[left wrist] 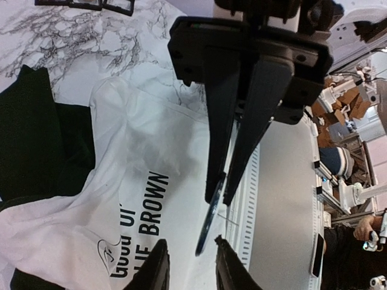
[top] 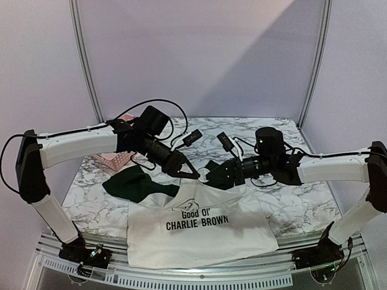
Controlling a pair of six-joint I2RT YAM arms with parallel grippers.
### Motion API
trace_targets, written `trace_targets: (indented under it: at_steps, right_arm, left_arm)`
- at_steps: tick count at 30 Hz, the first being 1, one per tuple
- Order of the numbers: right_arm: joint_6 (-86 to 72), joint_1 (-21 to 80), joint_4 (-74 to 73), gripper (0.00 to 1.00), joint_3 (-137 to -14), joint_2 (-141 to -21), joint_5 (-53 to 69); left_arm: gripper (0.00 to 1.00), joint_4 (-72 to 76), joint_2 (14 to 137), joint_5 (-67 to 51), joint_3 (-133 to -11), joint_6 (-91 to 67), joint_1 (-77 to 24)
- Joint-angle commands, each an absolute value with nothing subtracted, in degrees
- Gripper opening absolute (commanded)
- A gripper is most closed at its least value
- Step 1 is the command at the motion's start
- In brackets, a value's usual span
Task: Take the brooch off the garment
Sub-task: Pass from the right arm to the left
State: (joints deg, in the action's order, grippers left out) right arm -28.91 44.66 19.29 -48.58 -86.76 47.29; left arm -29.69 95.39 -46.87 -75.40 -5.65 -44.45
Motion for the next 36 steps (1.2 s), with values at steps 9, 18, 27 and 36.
trace_targets:
  at_steps: [9,18,27,36]
  right_arm:
    - [-27.6,45.4,18.1,0.0,-50.9,-88.3,48.6]
    - [-27.3,45.6,17.8,0.0,-51.1,-88.9,48.6]
    - [-28.6,45.7,20.5,0.22,-49.5,-87.2,46.3]
    - [-30.2,45.8,23.7,0.42,-47.1,-84.9,46.2]
  left_arm:
    - [0.18,-29.5,96.3,-48.6,-76.4,-5.6,-45.6]
    - [0.0,-29.5,96.5,-50.0,-76.5,-5.4,-45.7]
    - [0.0,-26.8,95.4,-49.3,-75.4,-7.1,-45.6]
    - [0.0,-14.2,92.9,-51.6,-71.0,-17.8,-42.0]
